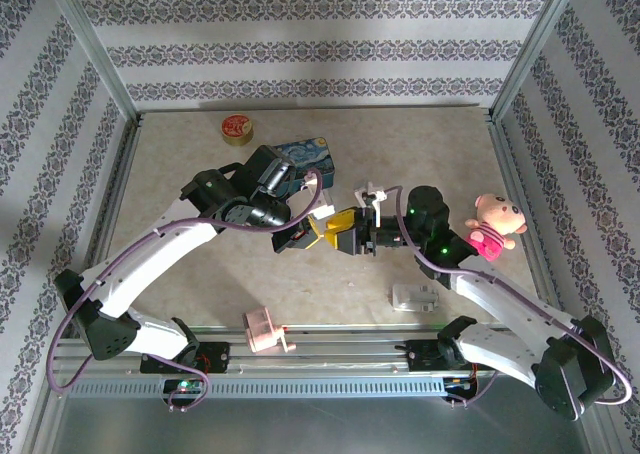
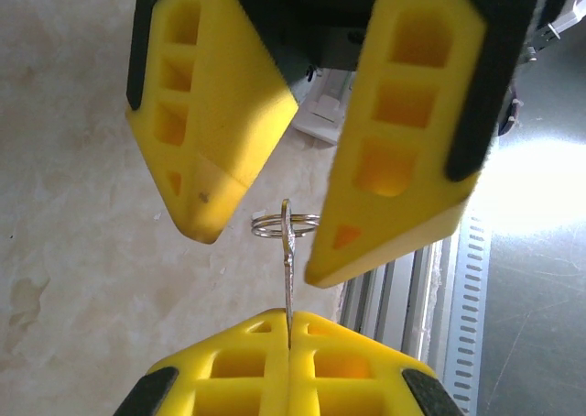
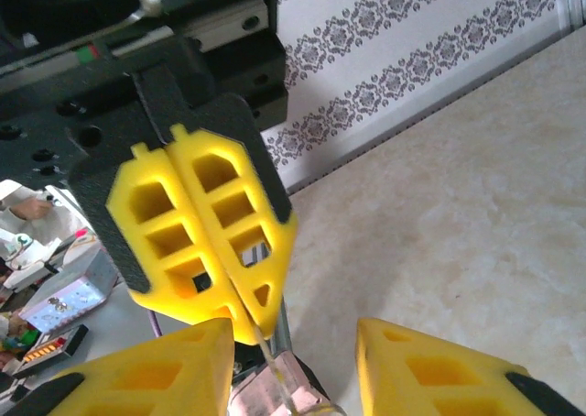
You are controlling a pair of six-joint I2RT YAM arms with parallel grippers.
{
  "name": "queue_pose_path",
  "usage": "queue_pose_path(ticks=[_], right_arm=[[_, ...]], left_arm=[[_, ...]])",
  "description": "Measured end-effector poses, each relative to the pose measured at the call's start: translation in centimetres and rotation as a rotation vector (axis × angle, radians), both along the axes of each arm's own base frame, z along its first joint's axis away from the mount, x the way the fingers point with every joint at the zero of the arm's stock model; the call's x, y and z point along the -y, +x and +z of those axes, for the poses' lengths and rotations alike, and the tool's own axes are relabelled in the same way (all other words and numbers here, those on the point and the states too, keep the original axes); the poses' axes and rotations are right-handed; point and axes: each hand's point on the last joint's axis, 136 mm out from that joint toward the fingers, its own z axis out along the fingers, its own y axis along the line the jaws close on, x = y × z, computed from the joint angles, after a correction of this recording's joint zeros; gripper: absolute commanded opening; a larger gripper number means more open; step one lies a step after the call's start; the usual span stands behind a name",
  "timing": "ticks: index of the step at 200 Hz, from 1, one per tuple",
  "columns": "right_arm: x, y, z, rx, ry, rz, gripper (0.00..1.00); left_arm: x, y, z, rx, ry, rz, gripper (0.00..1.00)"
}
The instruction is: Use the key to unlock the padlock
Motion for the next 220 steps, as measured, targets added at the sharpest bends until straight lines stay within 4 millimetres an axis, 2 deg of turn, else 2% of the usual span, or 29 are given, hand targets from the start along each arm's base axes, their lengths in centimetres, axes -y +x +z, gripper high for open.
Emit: queue_pose_path(ticks=[32, 94, 220], right_arm=[[-0.20, 0.01, -0.63, -0.022, -0.011, 0.015, 0.32], [-0.20, -0.13, -0.65, -0.024, -0.011, 0.023, 0.25], [-0.06, -0.27, -0.68, -0.031, -0.010, 0.036, 0.23]], left_arm=[[-0.02, 0.00, -0.02, 0.000, 0.001, 0.001, 0.00], [-0.13, 0.09, -0.08, 0.000, 0.006, 0.005, 0.00], [-0.59, 0.74, -0.05, -0.001, 0.004, 0.028, 0.00]])
